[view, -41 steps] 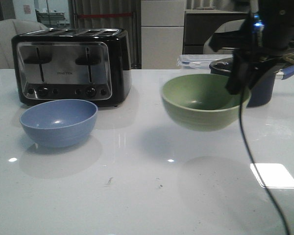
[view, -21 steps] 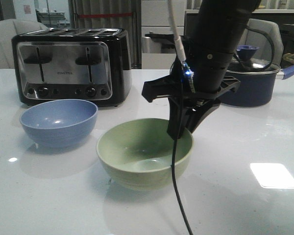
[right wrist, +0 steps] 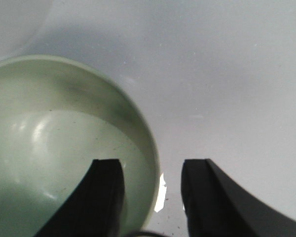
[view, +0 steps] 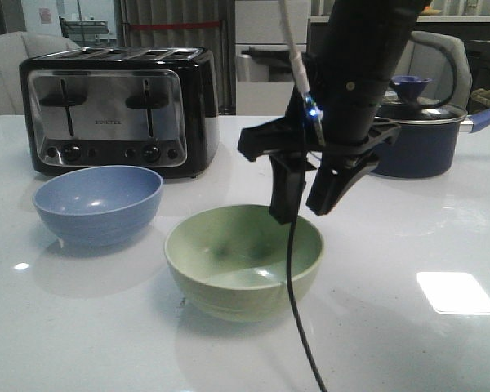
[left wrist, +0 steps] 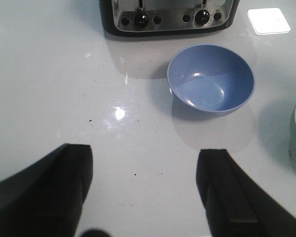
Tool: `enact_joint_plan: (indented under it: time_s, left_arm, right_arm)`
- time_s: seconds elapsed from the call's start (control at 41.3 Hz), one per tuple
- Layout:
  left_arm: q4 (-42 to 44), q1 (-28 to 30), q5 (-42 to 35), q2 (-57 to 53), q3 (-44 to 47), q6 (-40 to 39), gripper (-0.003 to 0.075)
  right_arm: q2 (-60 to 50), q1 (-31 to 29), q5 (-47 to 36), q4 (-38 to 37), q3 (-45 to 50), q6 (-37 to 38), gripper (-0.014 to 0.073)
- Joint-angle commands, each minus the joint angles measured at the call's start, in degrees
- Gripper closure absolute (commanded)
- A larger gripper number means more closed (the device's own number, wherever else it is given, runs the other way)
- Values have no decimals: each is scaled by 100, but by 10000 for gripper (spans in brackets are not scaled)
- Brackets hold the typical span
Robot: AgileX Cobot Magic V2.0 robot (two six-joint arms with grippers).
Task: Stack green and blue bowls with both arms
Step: 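Open the right gripper and lift it away from the green bowl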
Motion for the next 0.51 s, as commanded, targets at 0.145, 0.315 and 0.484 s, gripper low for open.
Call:
enact_joint_plan:
  time_s: [0.145, 0.315, 0.484]
  left_arm:
    - [-49, 11, -393, 55, -188, -41, 213]
    - [-266, -40, -505, 404, -188, 36, 202]
    - [-295, -326, -821, 939, -199, 168, 115]
  right_arm:
    - [-1949, 348, -294, -15, 511, -508, 178]
    - [-3125, 637, -549, -15, 1328, -508, 178]
    - [-4102, 732, -626, -10, 2049, -508, 178]
